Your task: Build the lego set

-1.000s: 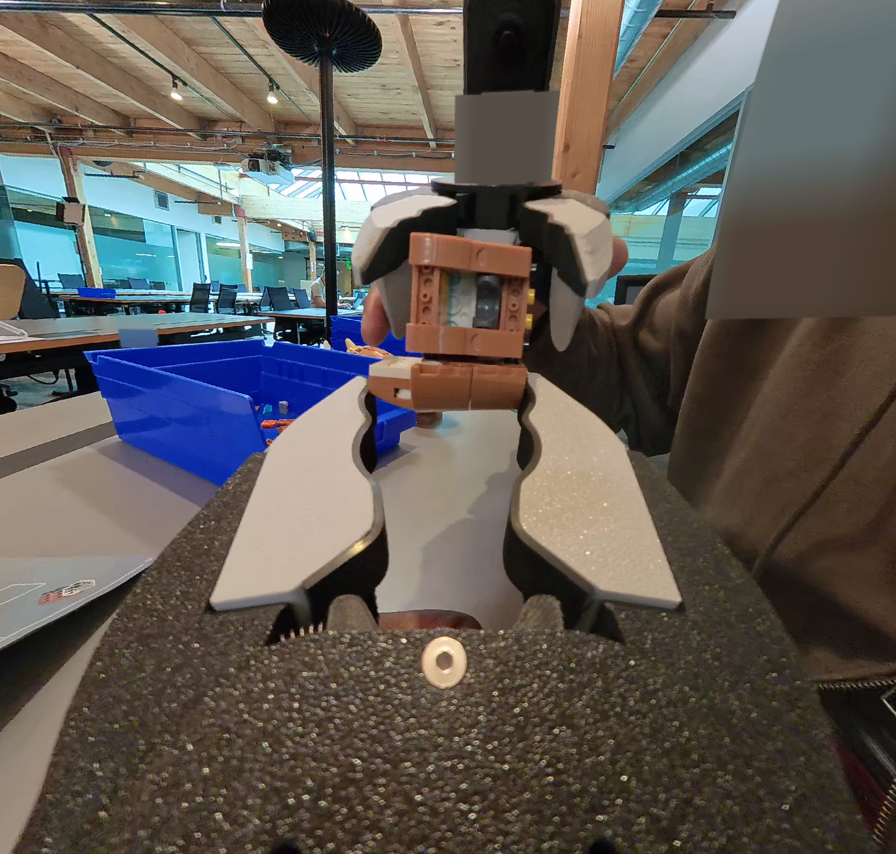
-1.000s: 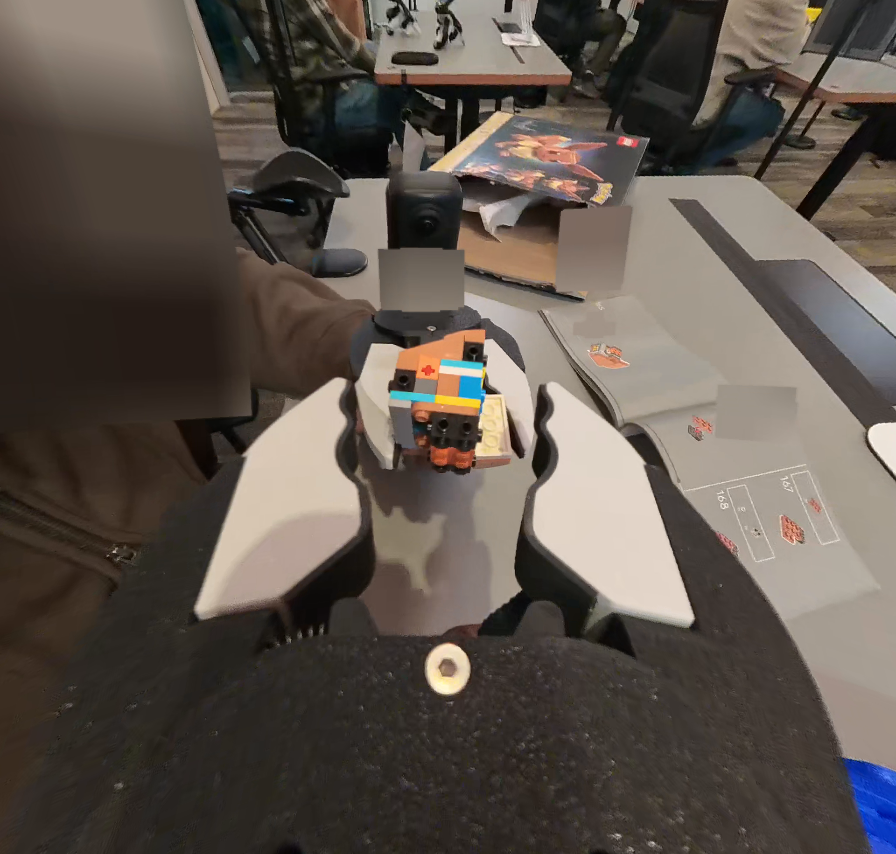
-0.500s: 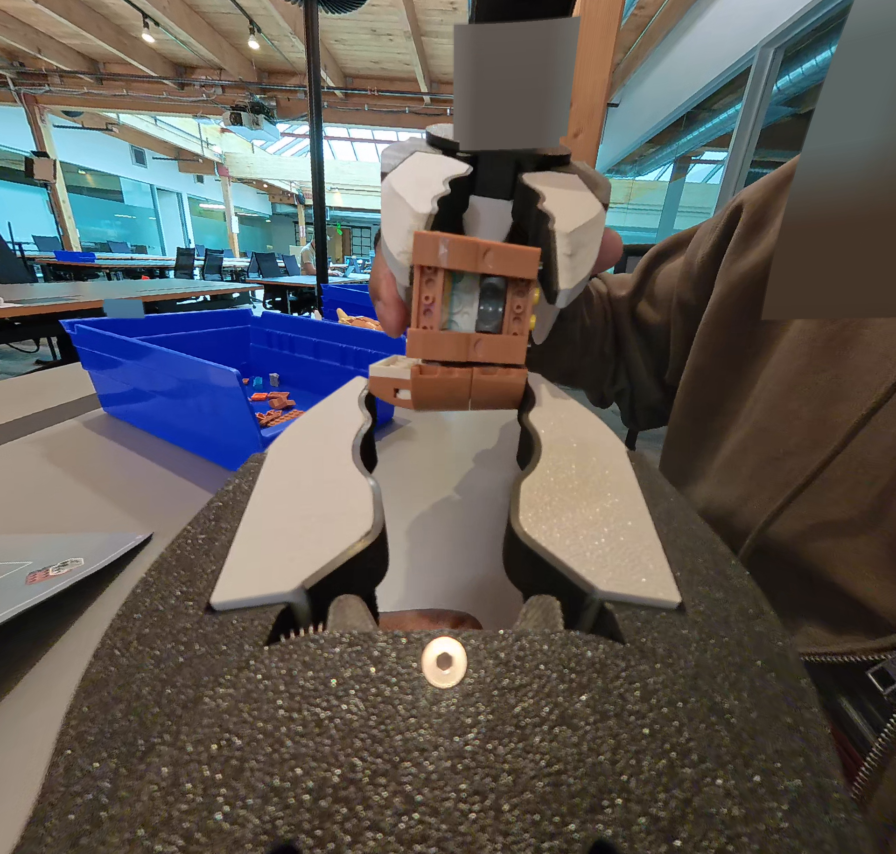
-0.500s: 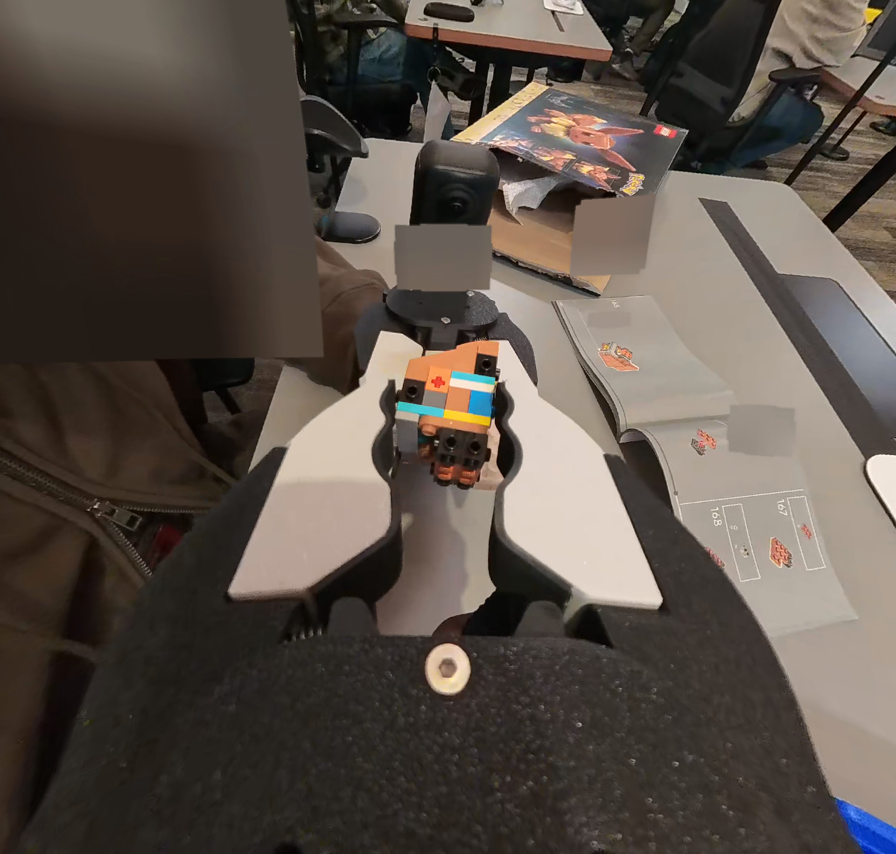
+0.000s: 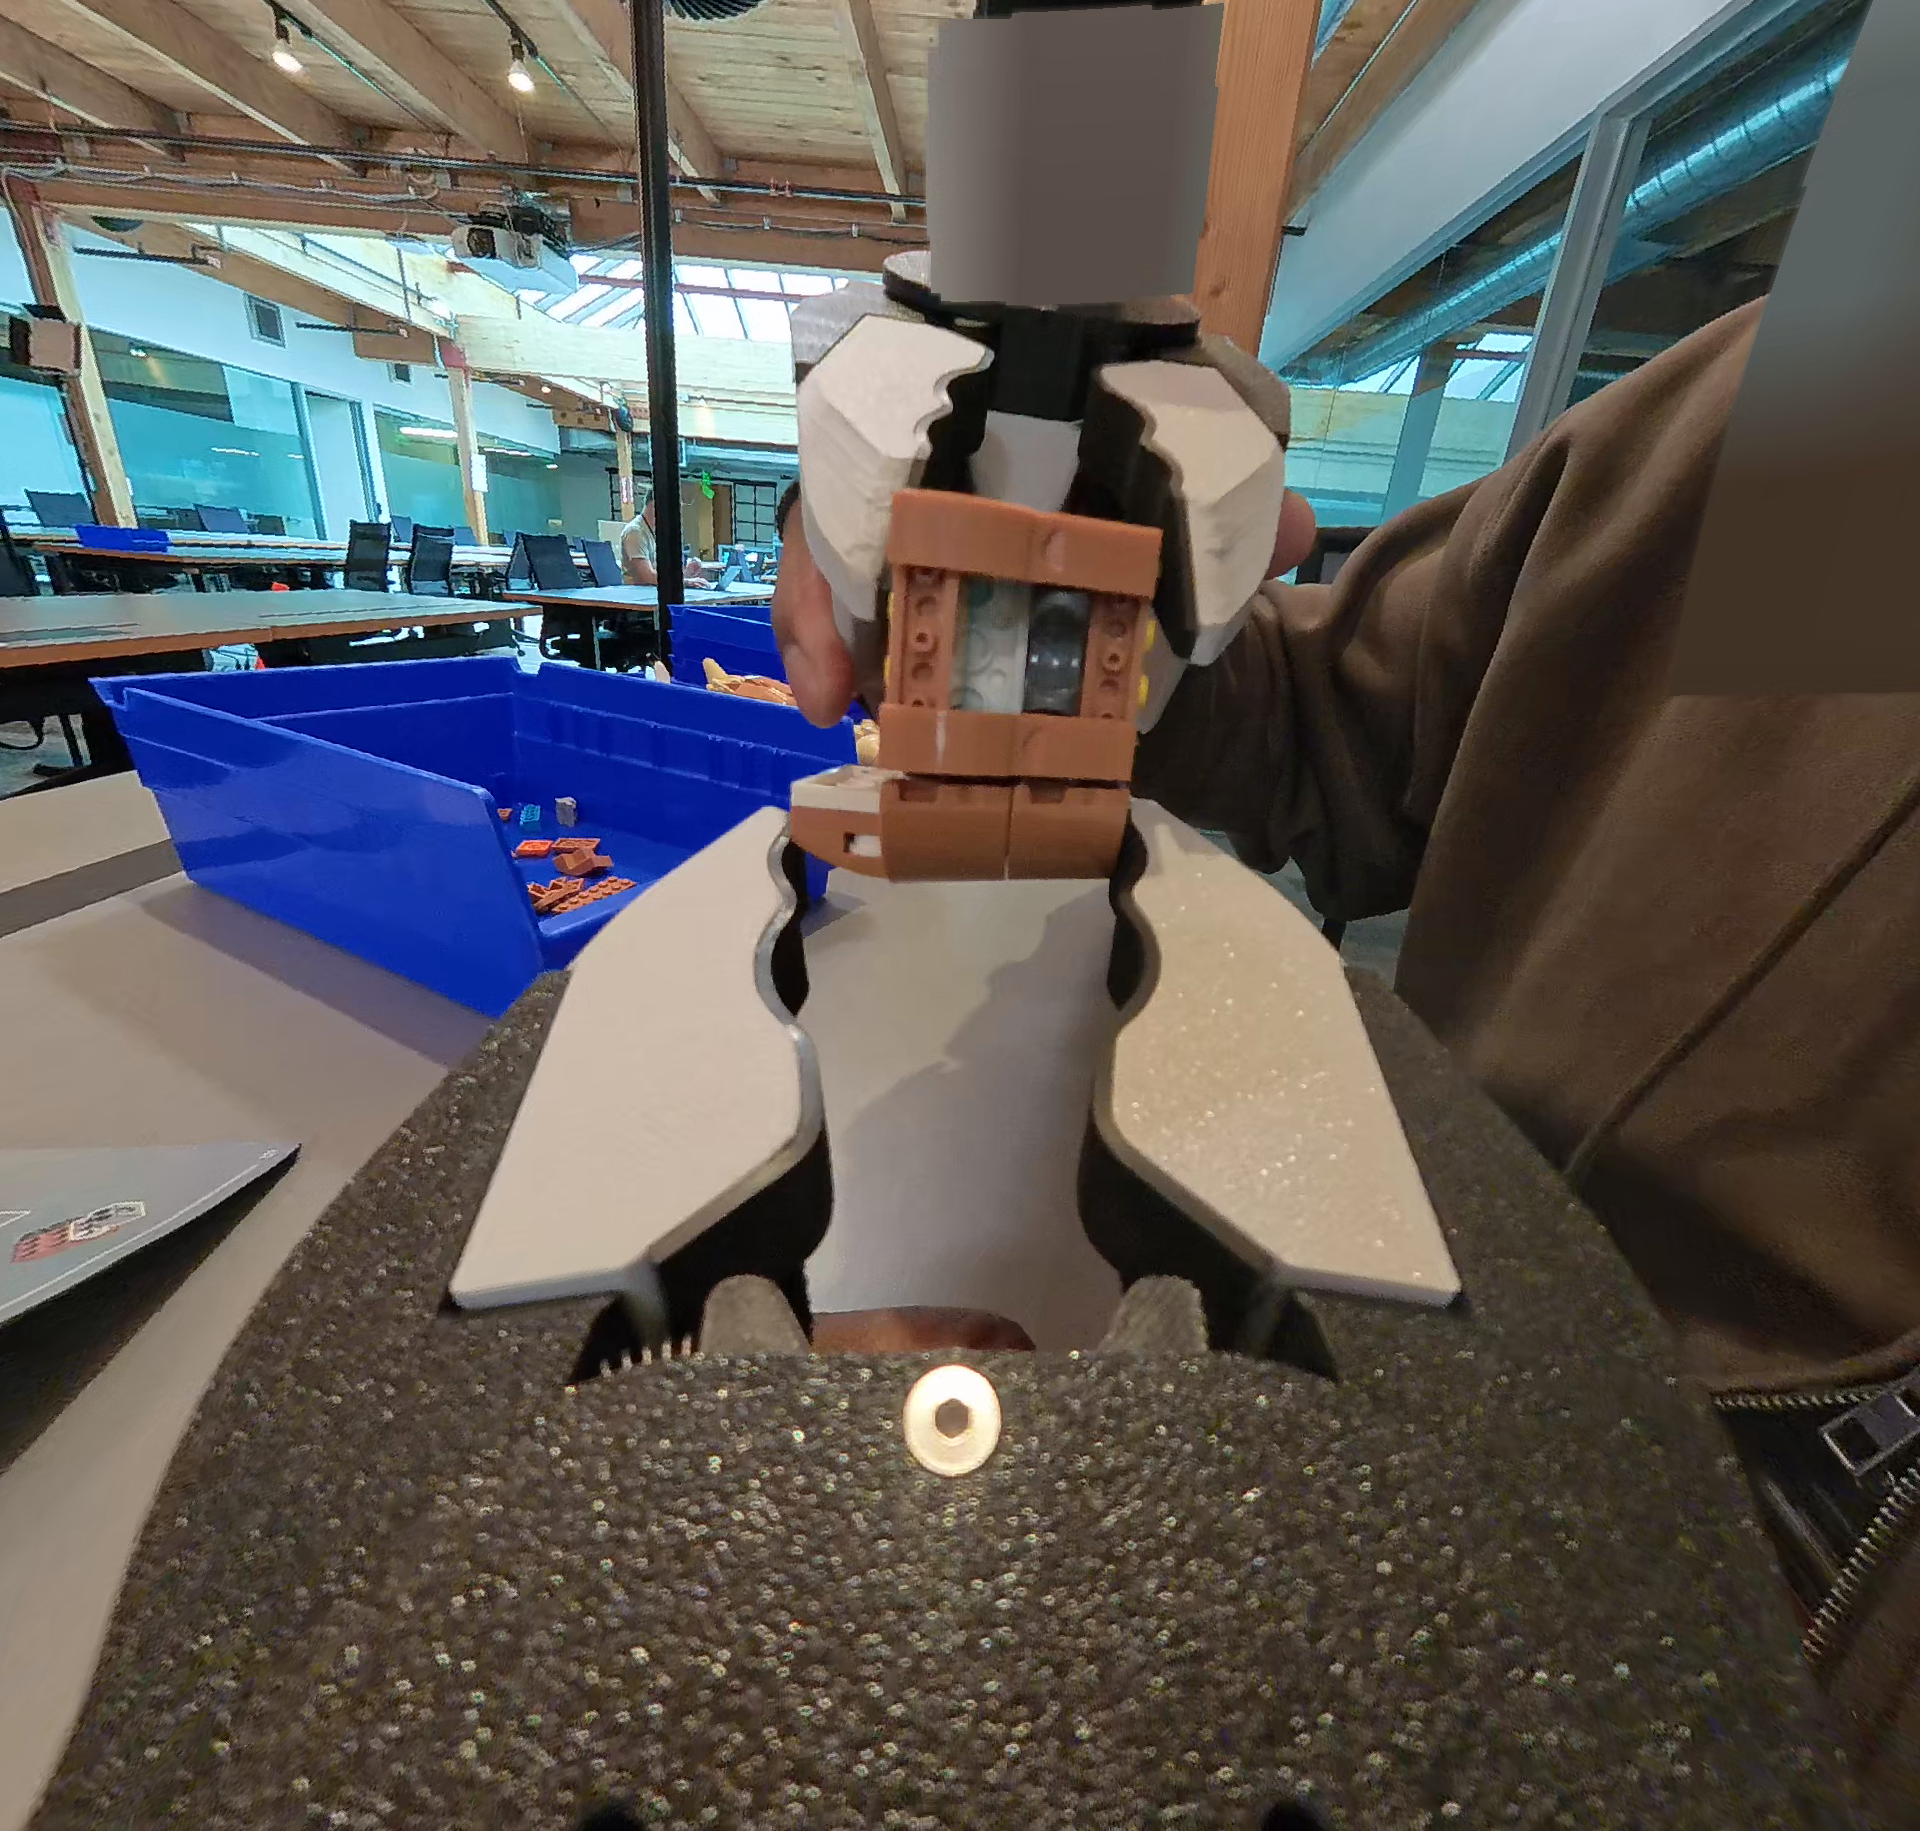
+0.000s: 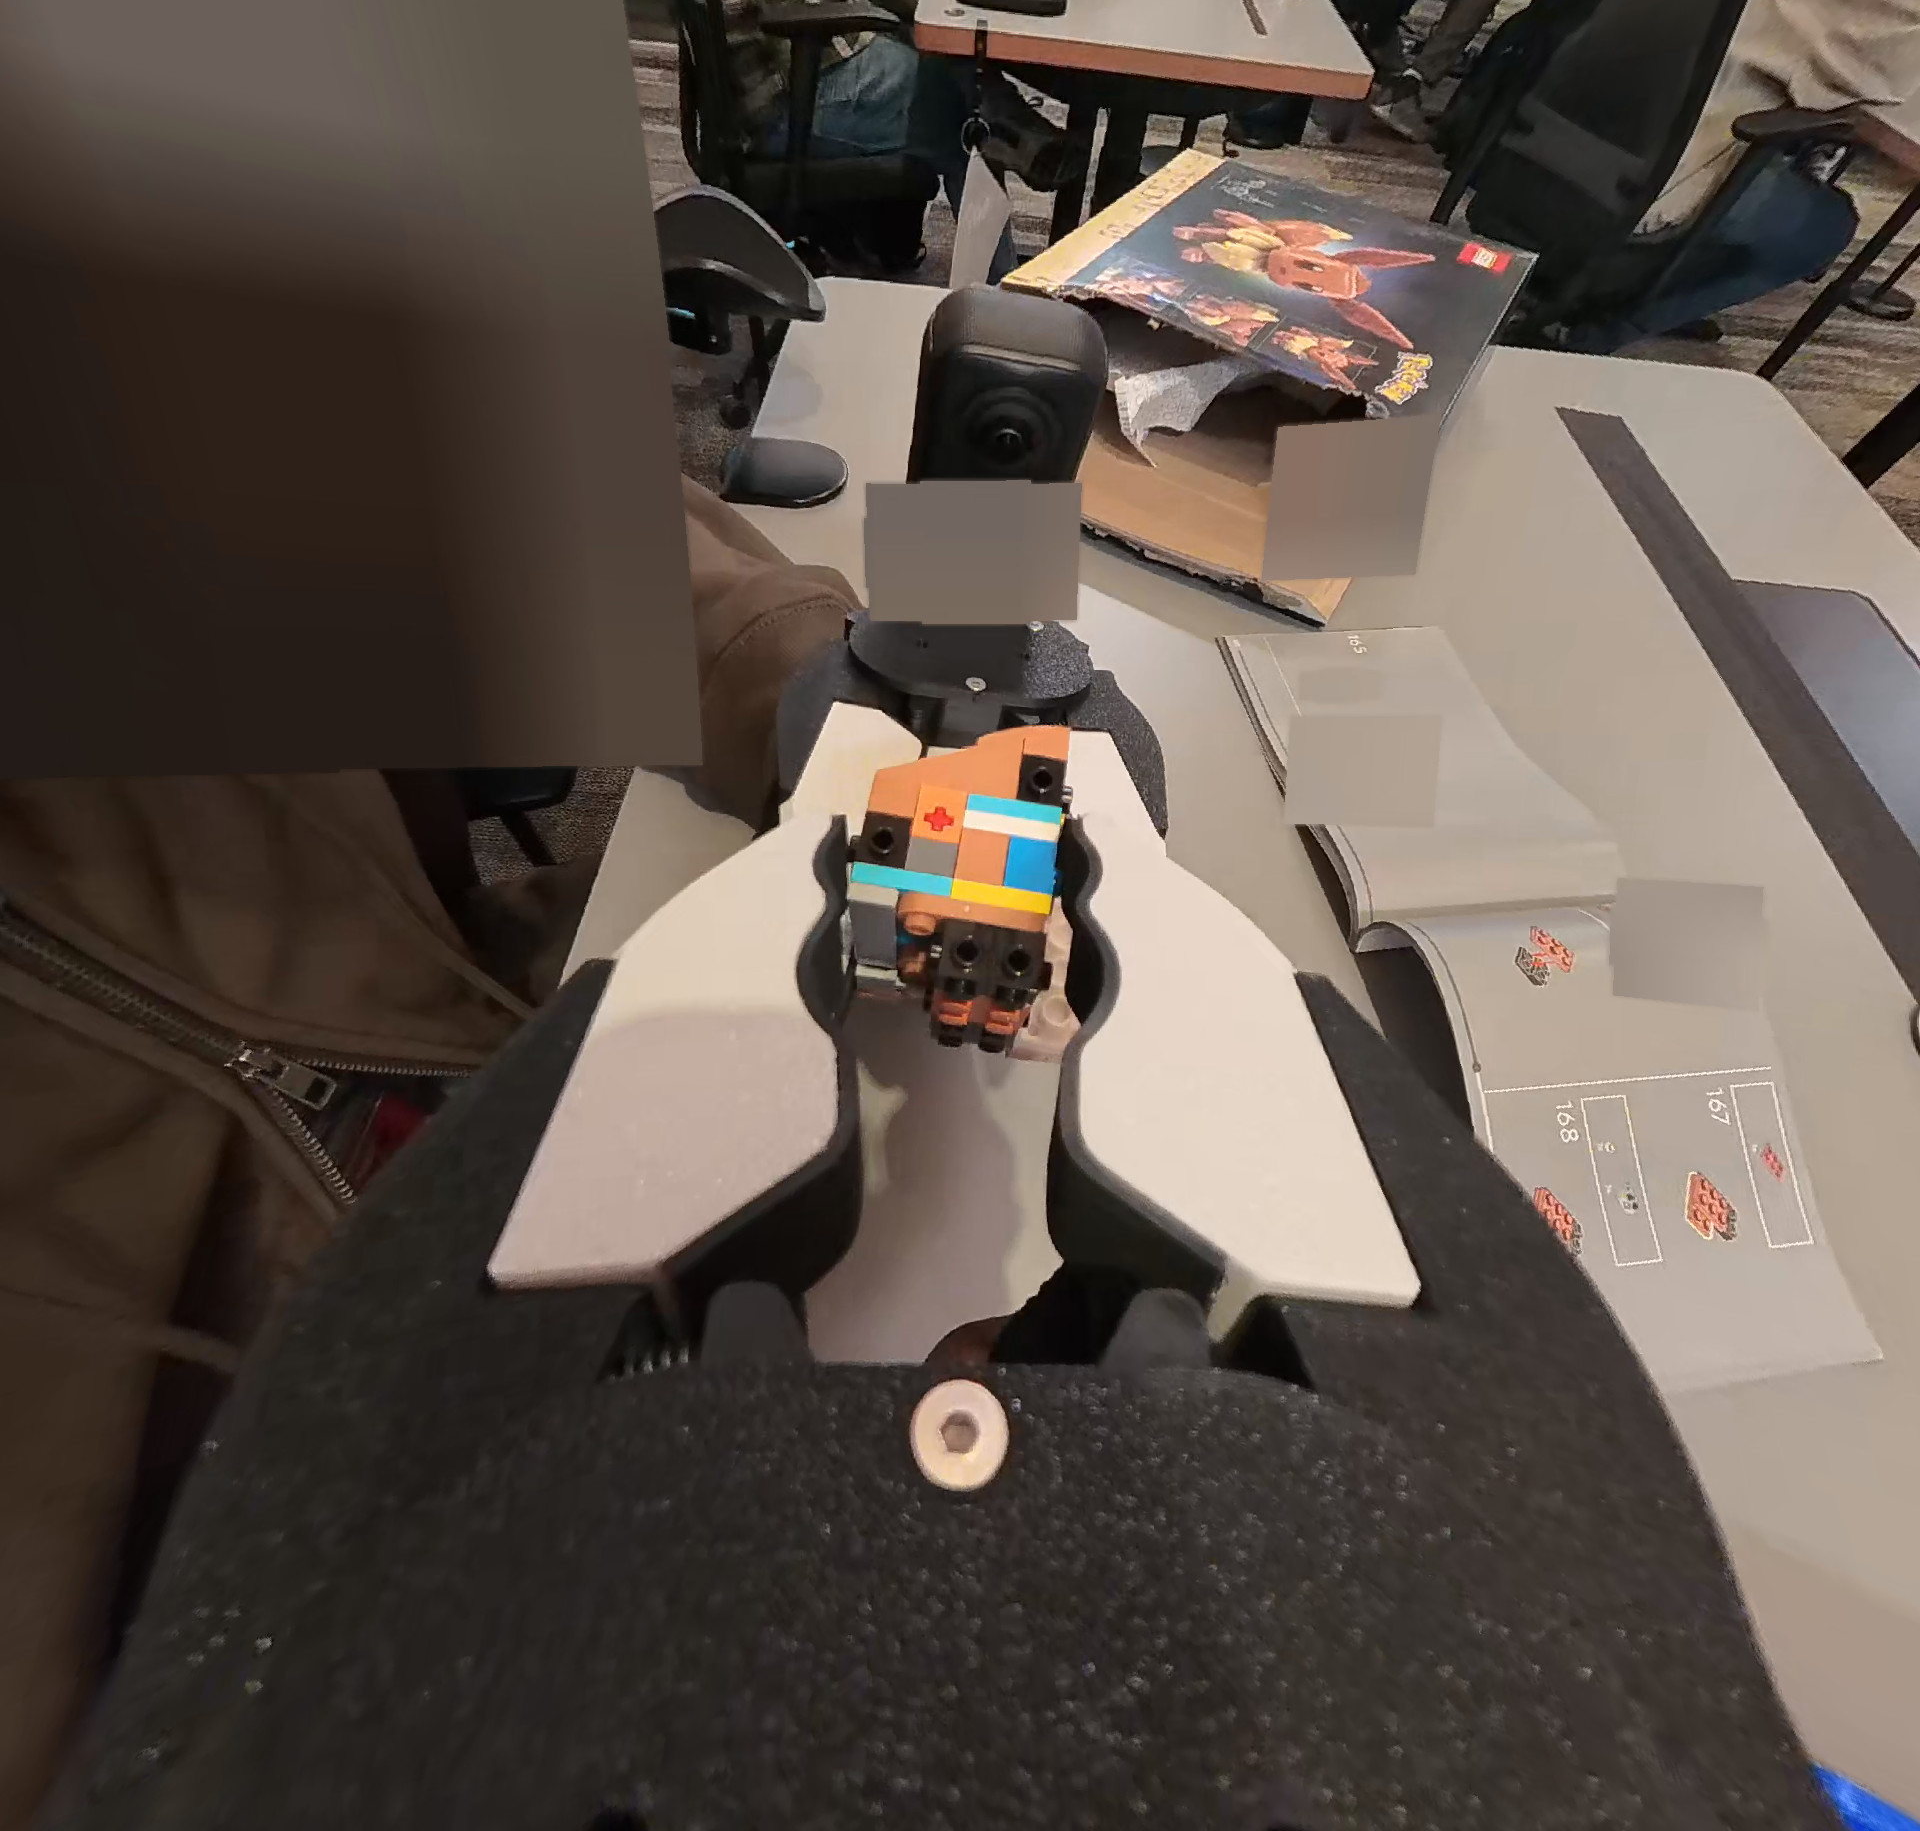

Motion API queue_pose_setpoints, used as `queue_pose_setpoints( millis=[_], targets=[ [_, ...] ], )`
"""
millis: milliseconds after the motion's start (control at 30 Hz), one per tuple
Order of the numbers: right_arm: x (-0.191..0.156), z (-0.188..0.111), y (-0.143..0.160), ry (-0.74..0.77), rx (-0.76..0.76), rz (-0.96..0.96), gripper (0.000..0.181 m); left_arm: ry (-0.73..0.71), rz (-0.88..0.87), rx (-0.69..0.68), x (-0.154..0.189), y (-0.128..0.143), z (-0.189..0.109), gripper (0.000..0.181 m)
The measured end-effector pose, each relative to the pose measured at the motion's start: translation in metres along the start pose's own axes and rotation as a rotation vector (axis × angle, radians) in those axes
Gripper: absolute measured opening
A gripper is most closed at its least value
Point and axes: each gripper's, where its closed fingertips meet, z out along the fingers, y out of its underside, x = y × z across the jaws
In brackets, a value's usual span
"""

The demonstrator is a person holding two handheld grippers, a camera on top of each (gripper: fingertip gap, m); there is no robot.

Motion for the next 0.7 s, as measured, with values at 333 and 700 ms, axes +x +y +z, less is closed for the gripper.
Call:
queue_pose_setpoints(
  millis=[333,700],
  targets=[
    [0.001,0.001,-0.001,0.011,-0.002,0.0,0.044,0.003,-0.001,0.028,0.001,-0.005,-0.001,0.057],
    [0.004,-0.018,-0.001,0.097,0.072,-0.396,0.07,0.012,0.005,0.036,0.0,-0.011,-0.005,0.057]
  ],
)
